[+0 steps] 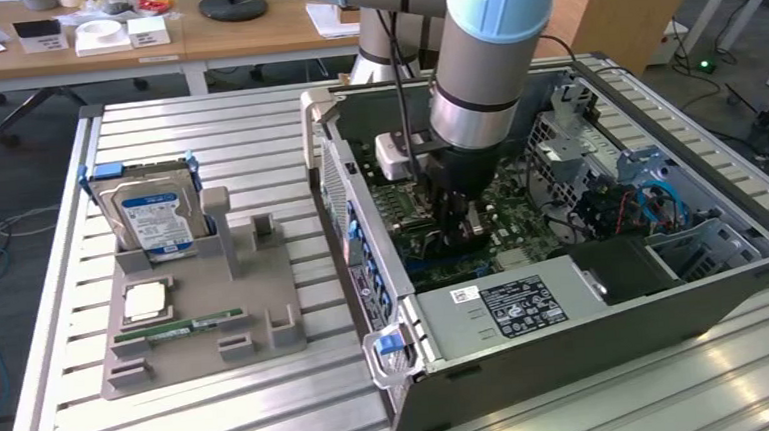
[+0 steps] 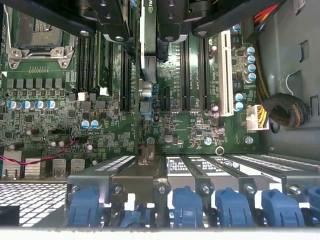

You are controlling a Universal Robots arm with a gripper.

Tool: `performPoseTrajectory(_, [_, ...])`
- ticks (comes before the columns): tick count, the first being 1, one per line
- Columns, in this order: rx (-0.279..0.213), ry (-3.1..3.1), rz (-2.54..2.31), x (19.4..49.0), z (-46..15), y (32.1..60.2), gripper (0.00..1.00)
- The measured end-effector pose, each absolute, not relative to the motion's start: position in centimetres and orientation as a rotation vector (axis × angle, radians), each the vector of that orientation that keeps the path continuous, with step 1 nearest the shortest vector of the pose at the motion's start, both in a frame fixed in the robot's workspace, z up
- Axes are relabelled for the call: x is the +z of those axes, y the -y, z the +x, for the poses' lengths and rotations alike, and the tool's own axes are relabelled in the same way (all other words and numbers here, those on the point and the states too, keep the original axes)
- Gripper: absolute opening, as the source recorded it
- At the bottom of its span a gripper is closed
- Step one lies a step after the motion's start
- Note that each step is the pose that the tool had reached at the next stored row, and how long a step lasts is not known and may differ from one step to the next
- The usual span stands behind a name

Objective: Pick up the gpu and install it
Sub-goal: 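Insert the gpu into the slot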

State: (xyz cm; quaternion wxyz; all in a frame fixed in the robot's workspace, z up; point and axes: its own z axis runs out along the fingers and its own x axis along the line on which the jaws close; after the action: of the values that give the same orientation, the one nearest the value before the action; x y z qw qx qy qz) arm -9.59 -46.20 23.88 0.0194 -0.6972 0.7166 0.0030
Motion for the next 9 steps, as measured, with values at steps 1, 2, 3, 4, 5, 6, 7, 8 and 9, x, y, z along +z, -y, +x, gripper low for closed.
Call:
performPoseTrajectory(1, [0.009,-2.224,-2.164,23.85,-9.59,46.21,0.26])
performPoseTrajectory(2, [0.009,-2.224,-2.164,23.85,-9.6,46.21,0.26])
performPoseTrajectory(3, [0.01,-2.224,-2.164,23.84,-9.61,46.2,0.26])
performPoseTrajectory(4, [0.01,-2.224,-2.164,23.83,-9.61,46.2,0.26])
performPoseTrajectory(5, [0.01,-2.224,-2.163,23.82,-9.6,46.2,0.26])
performPoseTrajectory(6, [0.01,-2.224,-2.163,23.82,-9.6,46.2,0.26])
performPoseTrajectory(7, [0.01,-2.224,-2.163,23.82,-9.6,46.2,0.26])
performPoseTrajectory(8, [0.01,-2.224,-2.163,23.82,-9.6,46.2,0.26])
performPoseTrajectory(9, [0.01,-2.224,-2.163,23.82,-9.6,46.2,0.26])
